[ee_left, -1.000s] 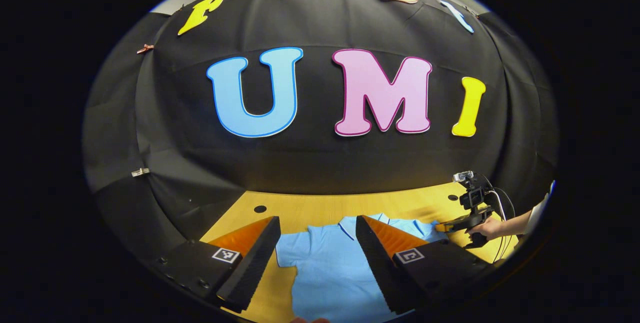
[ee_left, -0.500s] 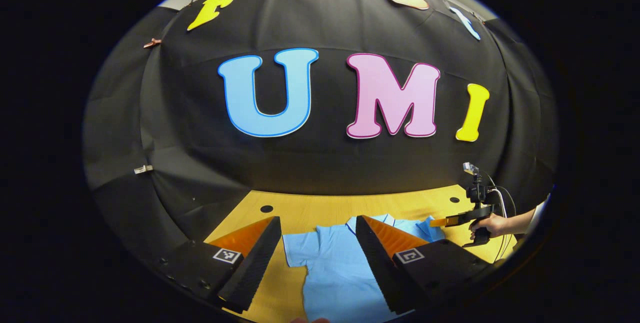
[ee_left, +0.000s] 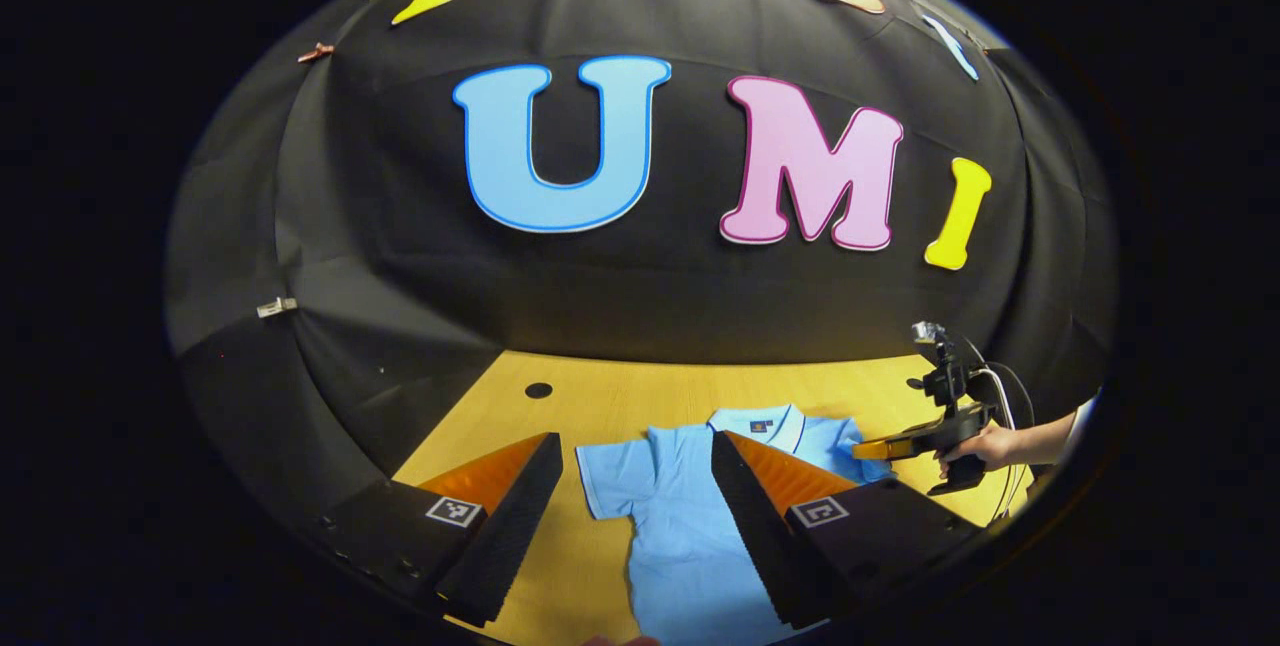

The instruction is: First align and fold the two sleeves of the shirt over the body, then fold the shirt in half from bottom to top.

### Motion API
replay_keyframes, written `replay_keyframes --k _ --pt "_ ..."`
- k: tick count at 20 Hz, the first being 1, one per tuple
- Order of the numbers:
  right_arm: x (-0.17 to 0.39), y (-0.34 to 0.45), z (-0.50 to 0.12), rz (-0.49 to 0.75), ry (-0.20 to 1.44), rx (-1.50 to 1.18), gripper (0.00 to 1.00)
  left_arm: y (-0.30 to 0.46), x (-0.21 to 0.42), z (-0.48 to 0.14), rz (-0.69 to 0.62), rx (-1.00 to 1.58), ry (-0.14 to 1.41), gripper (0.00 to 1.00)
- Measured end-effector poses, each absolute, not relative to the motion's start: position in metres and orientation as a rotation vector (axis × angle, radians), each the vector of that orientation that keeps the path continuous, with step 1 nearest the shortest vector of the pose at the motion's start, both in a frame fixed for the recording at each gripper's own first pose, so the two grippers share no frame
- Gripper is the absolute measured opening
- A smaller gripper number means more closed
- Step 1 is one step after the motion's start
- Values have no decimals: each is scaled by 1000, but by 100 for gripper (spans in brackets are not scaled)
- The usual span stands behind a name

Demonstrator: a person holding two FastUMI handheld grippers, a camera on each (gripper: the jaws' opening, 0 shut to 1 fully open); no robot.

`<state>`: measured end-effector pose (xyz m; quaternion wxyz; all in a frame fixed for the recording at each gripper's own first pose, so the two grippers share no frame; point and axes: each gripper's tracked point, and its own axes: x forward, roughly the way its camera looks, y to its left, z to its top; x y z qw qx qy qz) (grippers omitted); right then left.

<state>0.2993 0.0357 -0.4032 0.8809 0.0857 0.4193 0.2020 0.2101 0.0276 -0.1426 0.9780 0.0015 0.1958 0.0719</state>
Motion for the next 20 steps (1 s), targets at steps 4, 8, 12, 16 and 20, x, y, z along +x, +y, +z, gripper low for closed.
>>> replay_keyframes --k 4,8,12,16,20 --pt "282 27 -379 429 861 176 83 57 245 -198 145 -75 498 98" --pt "257 9 -334 396 790 274 93 92 292 -262 147 -95 636 98" --pt "231 -18 -318 349 769 279 93 119 330 -334 165 -65 802 98" --pt "209 -33 -313 338 774 288 93 128 341 -388 201 -14 943 98" --pt "199 -43 -319 318 804 305 93 122 343 -398 193 12 971 98"
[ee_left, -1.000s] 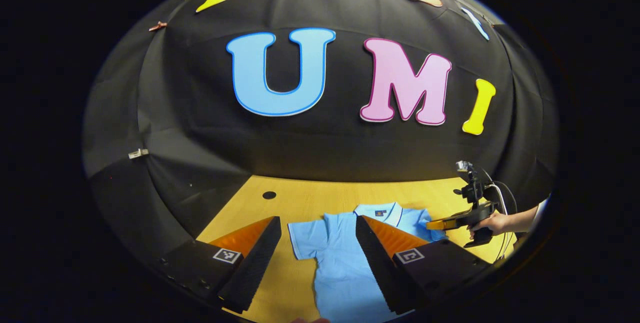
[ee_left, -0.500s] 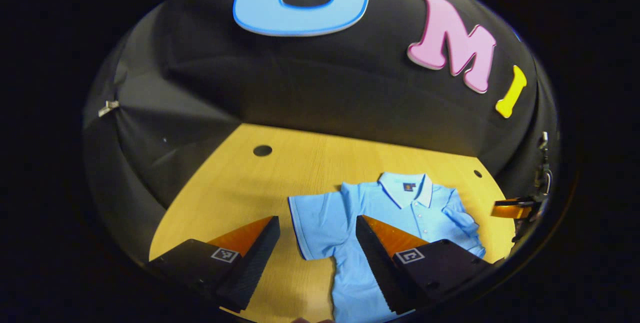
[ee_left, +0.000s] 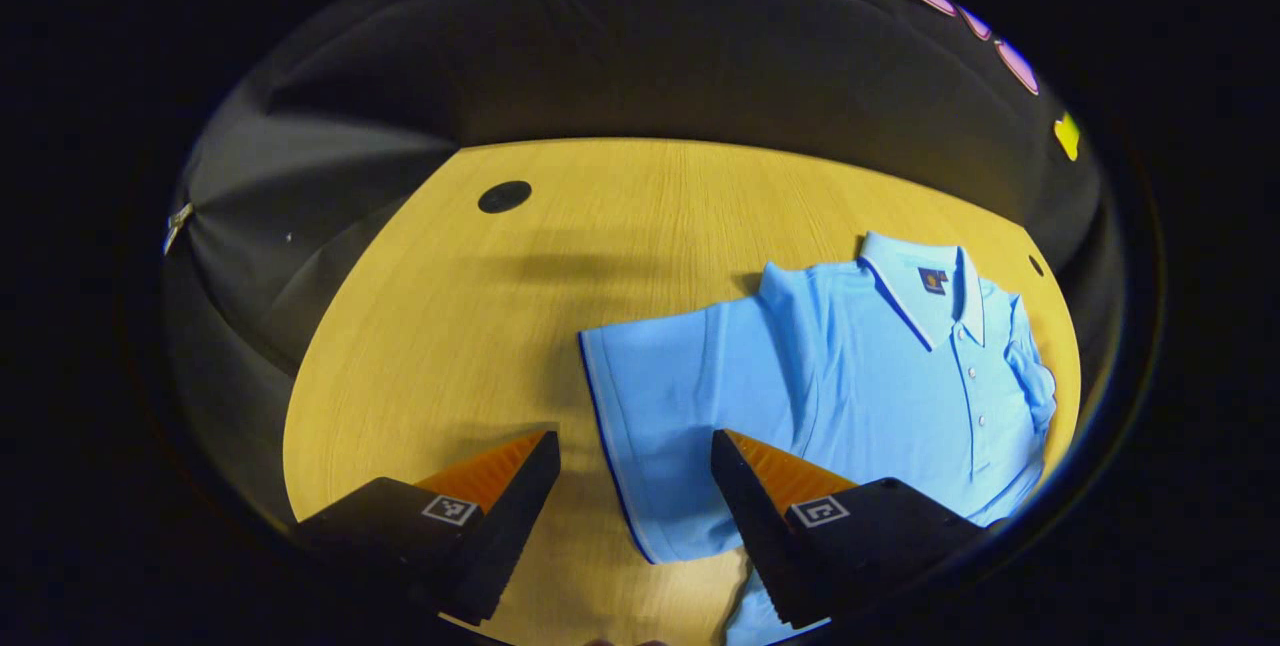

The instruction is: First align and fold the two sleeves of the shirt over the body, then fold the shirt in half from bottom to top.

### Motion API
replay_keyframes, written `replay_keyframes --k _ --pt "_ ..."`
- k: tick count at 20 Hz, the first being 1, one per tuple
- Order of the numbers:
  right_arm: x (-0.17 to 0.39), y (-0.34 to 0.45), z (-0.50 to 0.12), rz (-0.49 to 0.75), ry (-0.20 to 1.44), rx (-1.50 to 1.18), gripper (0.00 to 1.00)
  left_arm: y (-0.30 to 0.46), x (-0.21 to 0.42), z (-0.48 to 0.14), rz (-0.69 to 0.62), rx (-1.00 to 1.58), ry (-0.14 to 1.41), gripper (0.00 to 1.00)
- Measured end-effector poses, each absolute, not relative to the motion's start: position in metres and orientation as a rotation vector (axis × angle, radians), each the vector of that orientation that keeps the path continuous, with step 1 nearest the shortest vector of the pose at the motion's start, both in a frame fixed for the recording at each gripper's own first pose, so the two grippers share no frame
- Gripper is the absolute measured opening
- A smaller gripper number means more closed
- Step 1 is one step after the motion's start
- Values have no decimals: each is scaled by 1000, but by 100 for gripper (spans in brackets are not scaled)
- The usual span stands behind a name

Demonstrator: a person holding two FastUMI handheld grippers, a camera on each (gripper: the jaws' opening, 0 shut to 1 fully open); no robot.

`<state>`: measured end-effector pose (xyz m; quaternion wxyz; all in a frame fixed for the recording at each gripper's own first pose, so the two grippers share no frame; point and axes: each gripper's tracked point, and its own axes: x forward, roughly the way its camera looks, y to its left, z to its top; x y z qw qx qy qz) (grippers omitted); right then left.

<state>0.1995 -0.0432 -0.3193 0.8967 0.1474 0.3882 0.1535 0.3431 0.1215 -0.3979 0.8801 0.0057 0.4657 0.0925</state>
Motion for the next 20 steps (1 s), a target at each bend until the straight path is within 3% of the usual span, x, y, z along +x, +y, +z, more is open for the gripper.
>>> replay_keyframes --k 2,7,12,13,14,16,17,20 --pt "198 -43 -323 317 820 314 93 117 346 -402 180 5 973 99" --pt "197 -35 -319 346 808 313 93 99 351 -407 156 44 967 8" --pt "195 -39 -320 341 810 308 93 80 349 -383 114 -8 919 6" --pt "195 -40 -320 340 811 309 93 72 352 -369 92 -17 876 2" --pt "194 -40 -320 338 809 310 93 64 353 -356 68 -22 845 6" --pt "194 -40 -319 334 805 316 93 45 349 -340 10 -19 813 2" --pt "195 -39 -319 333 806 320 93 35 347 -335 -19 -10 807 6" --pt "192 -35 -319 342 805 319 93 9 344 -338 -88 48 812 6"
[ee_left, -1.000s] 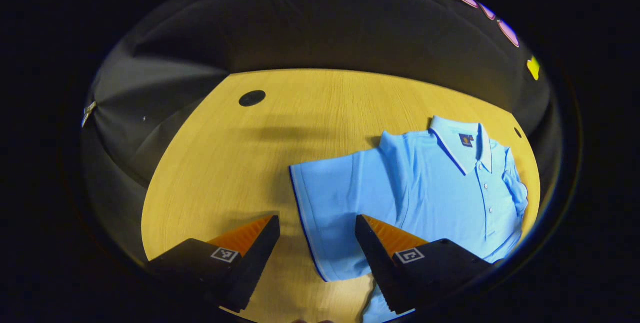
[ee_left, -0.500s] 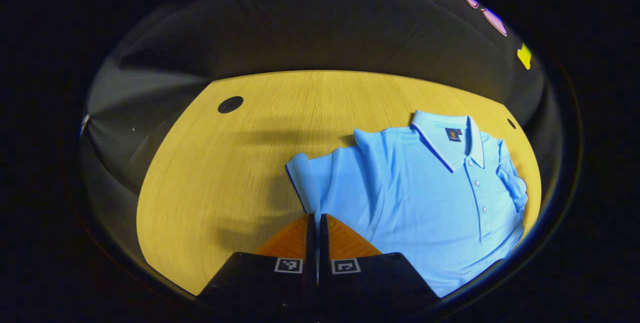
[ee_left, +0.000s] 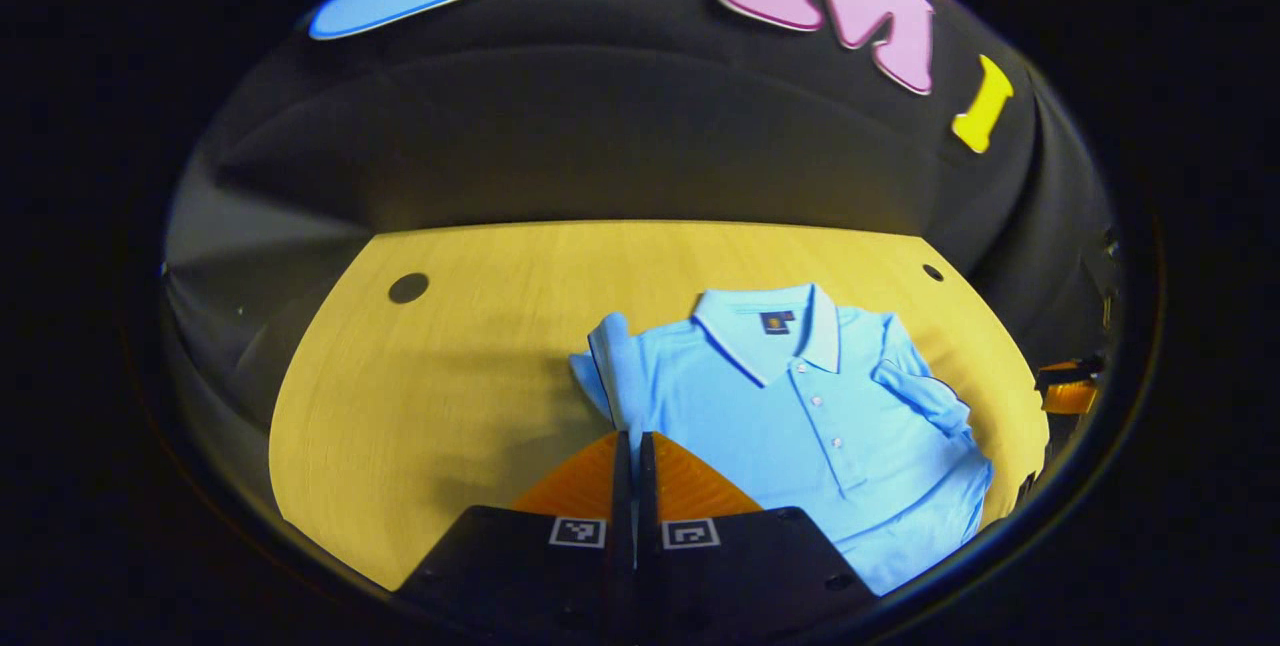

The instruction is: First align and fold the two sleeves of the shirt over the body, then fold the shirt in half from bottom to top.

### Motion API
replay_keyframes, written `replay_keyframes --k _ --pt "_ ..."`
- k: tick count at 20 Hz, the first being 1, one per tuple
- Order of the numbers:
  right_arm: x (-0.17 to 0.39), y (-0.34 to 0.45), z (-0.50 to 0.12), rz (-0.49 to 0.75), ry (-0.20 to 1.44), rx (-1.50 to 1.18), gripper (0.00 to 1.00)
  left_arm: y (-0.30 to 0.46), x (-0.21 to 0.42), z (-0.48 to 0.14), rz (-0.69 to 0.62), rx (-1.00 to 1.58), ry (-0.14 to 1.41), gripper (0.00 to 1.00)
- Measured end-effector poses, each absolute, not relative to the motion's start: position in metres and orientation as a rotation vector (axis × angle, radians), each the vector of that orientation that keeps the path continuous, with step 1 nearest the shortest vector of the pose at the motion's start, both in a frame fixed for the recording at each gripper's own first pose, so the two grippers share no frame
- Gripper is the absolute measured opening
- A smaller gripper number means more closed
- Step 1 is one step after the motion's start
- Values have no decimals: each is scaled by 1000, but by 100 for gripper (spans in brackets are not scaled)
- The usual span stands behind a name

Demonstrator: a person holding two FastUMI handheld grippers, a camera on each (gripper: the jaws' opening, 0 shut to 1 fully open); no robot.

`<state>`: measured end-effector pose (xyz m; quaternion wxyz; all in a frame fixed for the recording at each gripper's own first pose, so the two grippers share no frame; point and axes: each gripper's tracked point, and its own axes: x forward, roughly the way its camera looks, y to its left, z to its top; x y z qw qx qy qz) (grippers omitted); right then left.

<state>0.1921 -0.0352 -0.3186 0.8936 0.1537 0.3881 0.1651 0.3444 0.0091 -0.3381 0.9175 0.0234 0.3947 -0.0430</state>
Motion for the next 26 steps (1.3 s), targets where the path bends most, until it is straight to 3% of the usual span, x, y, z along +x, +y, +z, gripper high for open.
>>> replay_keyframes --k 4,5,6,7,10,14,18,22,26 --pt "184 -31 -321 356 811 295 93 -6 341 -376 -96 82 908 7" --pt "181 -30 -322 358 814 291 93 -9 337 -388 -99 86 945 12" --pt "178 -30 -323 360 820 292 93 -10 333 -400 -103 96 982 9" --pt "174 -30 -325 362 826 294 93 -11 331 -411 -100 108 1008 35" --pt "165 -31 -330 369 837 286 93 -11 335 -412 -79 106 996 80" --pt "161 -33 -329 390 829 261 94 -6 324 -365 -45 83 898 88" --pt "148 -30 -326 416 832 252 94 2 265 -297 0 -2 817 92" --pt "102 -8 -332 477 906 289 95 -5 156 -304 -4 -172 946 95" --pt "42 9 -346 445 987 353 95 -13 63 -346 -22 -199 1099 96"
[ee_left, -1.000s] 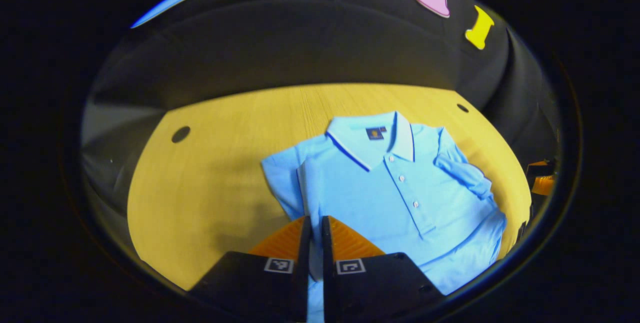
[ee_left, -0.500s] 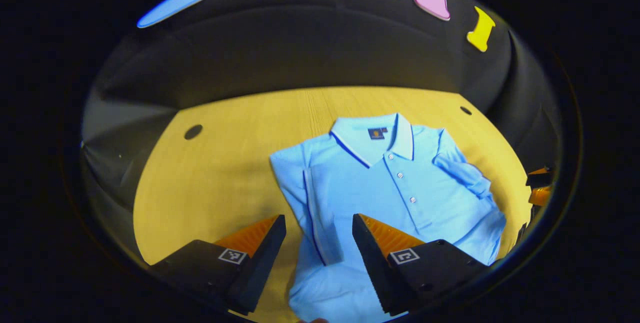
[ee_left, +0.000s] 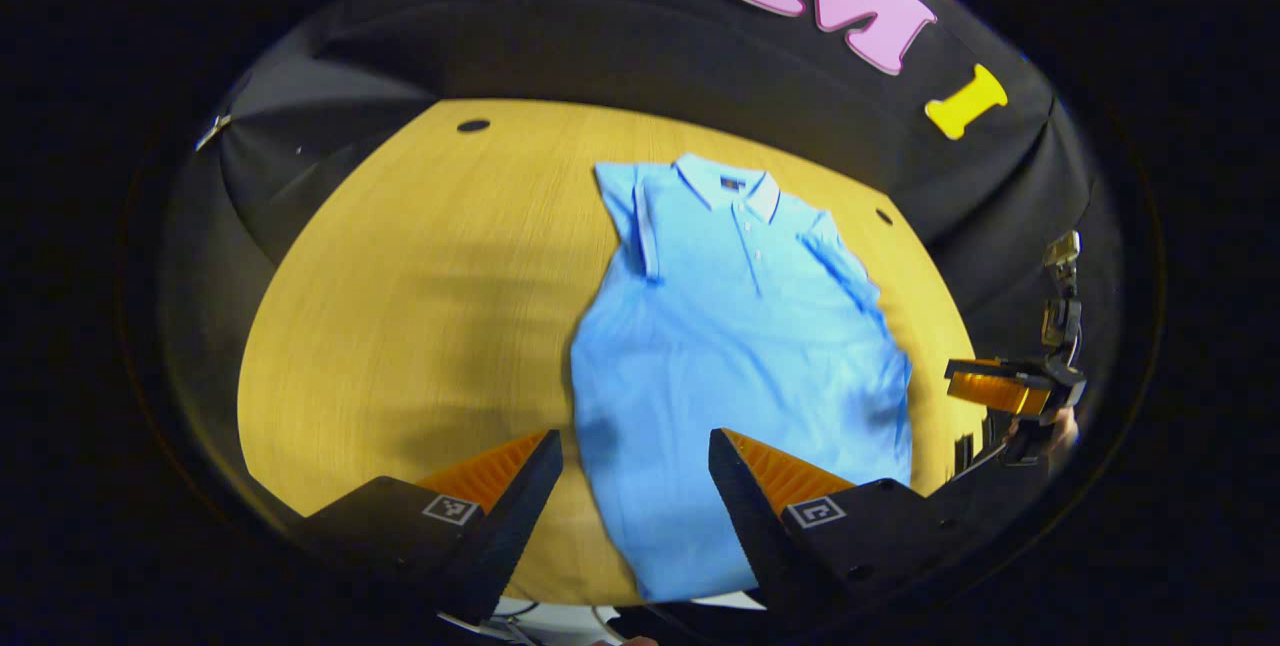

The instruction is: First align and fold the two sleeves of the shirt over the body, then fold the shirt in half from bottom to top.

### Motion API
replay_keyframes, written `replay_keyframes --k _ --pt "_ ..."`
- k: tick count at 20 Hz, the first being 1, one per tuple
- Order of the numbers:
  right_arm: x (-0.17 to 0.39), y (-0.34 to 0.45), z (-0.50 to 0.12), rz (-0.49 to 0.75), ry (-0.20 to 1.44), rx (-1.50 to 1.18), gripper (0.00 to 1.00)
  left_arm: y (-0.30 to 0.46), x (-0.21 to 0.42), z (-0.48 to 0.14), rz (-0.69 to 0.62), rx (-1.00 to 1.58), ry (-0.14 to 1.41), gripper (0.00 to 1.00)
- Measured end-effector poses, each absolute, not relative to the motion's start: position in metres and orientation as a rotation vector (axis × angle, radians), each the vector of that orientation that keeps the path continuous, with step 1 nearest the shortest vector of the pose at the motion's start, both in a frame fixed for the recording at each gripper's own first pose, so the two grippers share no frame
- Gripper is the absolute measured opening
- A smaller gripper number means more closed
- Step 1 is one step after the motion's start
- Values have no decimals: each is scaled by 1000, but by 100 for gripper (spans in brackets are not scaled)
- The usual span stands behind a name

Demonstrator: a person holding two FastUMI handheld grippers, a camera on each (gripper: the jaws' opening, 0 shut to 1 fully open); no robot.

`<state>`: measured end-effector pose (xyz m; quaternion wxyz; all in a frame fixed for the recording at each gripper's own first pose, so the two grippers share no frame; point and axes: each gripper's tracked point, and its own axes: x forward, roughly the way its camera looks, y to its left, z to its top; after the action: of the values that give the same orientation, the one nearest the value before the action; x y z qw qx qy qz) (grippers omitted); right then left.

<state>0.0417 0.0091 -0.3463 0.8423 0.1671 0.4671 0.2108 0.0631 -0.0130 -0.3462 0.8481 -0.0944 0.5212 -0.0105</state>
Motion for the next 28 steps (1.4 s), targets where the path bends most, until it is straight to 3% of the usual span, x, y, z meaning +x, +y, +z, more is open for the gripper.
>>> replay_keyframes --k 9,14,15,16,17,18,19,20,21,22,23,24,25,27,28 --pt "-70 4 -381 340 1141 388 95 -34 -20 -384 -75 -247 1235 96" --pt "-86 11 -398 294 1212 437 95 -36 -27 -387 -90 -207 1255 95" --pt "-86 16 -400 294 1224 444 86 -39 -29 -388 -95 -209 1261 96" --pt "-88 22 -400 301 1240 442 95 -45 -30 -387 -101 -216 1267 96" --pt "-87 26 -398 308 1242 437 95 -50 -32 -388 -108 -221 1278 96" --pt "-87 27 -401 304 1253 415 86 -55 -31 -388 -115 -213 1285 96" --pt "-85 26 -404 292 1258 390 95 -57 -30 -391 -113 -182 1288 96" --pt "-84 30 -405 296 1266 377 90 -57 -29 -394 -111 -134 1292 95" --pt "-86 33 -405 306 1277 365 86 -59 -28 -396 -121 -72 1287 87" --pt "-90 36 -414 308 1305 345 66 -58 -29 -401 -134 3 1306 89" --pt "-89 38 -414 301 1312 369 43 -51 -25 -403 -126 81 1299 66" --pt "-91 47 -416 307 1328 403 8 -56 -16 -402 -137 82 1262 42" --pt "-87 52 -414 321 1313 430 10 -63 -14 -402 -140 59 1268 18" --pt "-82 52 -413 338 1284 438 0 -68 -11 -402 -137 -28 1279 7" --pt "-80 52 -413 346 1273 432 10 -71 -9 -397 -140 -87 1274 7"
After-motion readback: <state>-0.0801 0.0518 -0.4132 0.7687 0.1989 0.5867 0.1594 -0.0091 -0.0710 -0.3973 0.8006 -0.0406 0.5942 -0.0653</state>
